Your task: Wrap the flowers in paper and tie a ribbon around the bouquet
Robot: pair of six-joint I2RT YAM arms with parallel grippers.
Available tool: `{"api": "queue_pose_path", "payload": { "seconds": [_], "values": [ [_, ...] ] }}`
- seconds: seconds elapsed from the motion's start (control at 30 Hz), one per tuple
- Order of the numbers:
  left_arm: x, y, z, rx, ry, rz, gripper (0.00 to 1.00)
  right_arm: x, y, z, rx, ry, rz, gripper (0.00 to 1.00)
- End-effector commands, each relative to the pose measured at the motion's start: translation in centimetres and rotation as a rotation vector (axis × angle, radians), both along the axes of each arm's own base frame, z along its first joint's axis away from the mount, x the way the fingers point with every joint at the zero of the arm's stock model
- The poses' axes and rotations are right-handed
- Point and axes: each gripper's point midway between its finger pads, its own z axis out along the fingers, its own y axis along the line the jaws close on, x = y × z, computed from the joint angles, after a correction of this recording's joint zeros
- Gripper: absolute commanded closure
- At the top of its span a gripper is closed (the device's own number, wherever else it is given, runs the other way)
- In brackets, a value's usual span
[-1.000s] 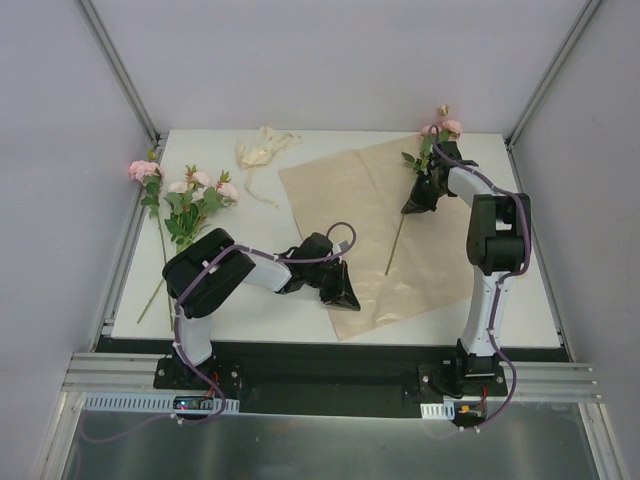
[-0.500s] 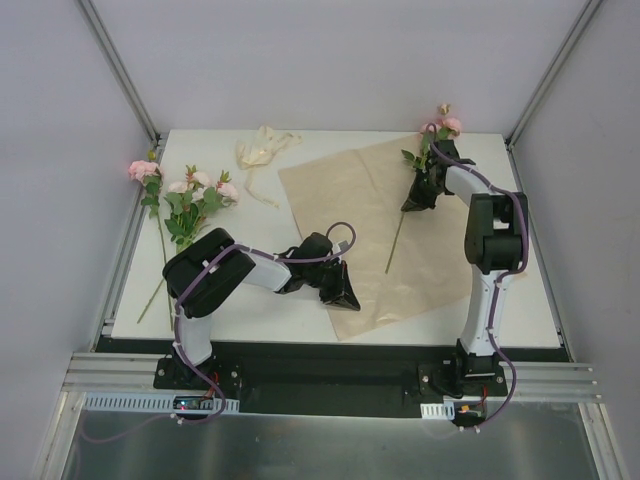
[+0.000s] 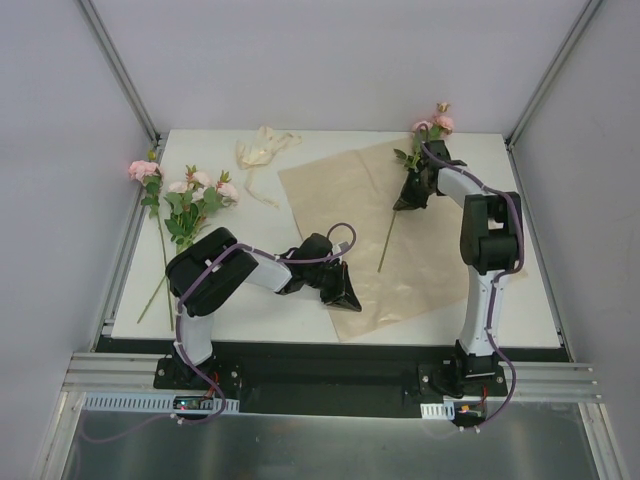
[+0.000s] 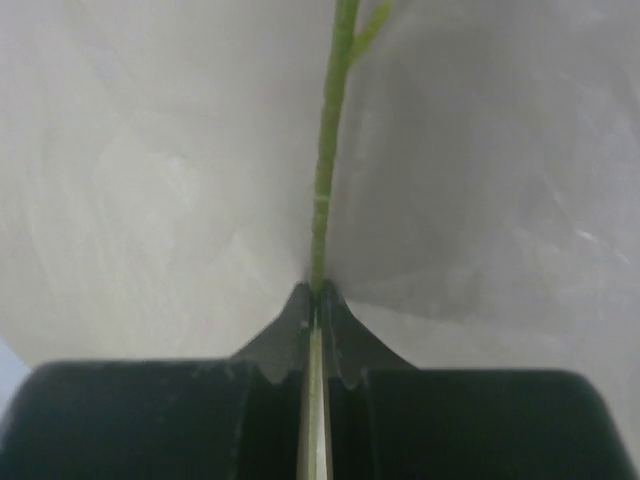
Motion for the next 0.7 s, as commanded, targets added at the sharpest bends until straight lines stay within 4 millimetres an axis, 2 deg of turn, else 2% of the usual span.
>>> {"api": "queue_pose_path", "payload": {
  "seconds": [0.0, 0.13, 0.27, 0.3, 0.37, 0.4, 0.43, 0.47, 0.5, 0.53, 0.57, 0.63, 0.67],
  "values": [
    [-1.2, 0.9, -1.4, 0.047, 0.019, -0.012, 1.0, 1.8, 0.1, -0.3, 0.011, -0.027, -0.008, 1.0],
    [-1.2, 0.7, -1.3, 0.043, 0.015, -0.018, 1.0, 2.0, 0.0, -0.4, -0.002, -0.033, 0.01, 0.99],
    [-1.0, 0.8, -0.6, 0.031, -0.025, -0.022, 1.0, 2.0, -1.0, 0.5, -0.052, -0.045, 0.013, 0.86],
    [-0.9, 0.7, 0.0, 0.017, -0.041, -0.024, 0.99, 1.8, -1.0, 0.8, -0.054, -0.044, 0.026, 0.77],
    [-0.9, 0.6, 0.9, -0.004, -0.06, -0.037, 0.89, 2.1, -0.8, 2.2, -0.056, -0.064, 0.04, 0.65],
    [-0.8, 0.4, 2.0, -0.029, -0.082, -0.044, 0.85, 1.7, -1.1, 2.5, -0.071, -0.046, 0.037, 0.56],
    [-0.8, 0.4, 2.7, -0.041, -0.104, -0.06, 0.81, 2.2, -1.2, 3.9, -0.084, -0.074, 0.048, 0.53],
    [-0.8, 0.4, 3.5, -0.053, -0.122, -0.071, 0.72, 2.1, -1.4, 4.5, -0.097, -0.077, 0.049, 0.5],
    [-0.5, 0.4, 5.4, -0.082, -0.165, -0.077, 0.68, 1.3, -2.2, 4.9, -0.134, -0.047, 0.041, 0.44],
    [-0.2, 0.4, 6.5, -0.091, -0.217, -0.099, 0.64, 1.2, -2.6, 6.6, -0.157, -0.069, 0.05, 0.42],
    [-0.1, 1.3, 7.0, -0.06, -0.217, -0.096, 0.58, 1.2, -3.0, 7.8, -0.174, -0.082, 0.047, 0.41],
    [0.8, 2.0, 10.8, -0.092, -0.33, -0.105, 0.54, -0.4, -4.1, 9.3, -0.228, -0.062, 0.027, 0.37],
    [1.5, 3.5, 11.2, -0.05, -0.333, -0.071, 0.5, -1.9, -4.2, 10.1, -0.231, -0.059, 0.02, 0.36]
  ]
}}
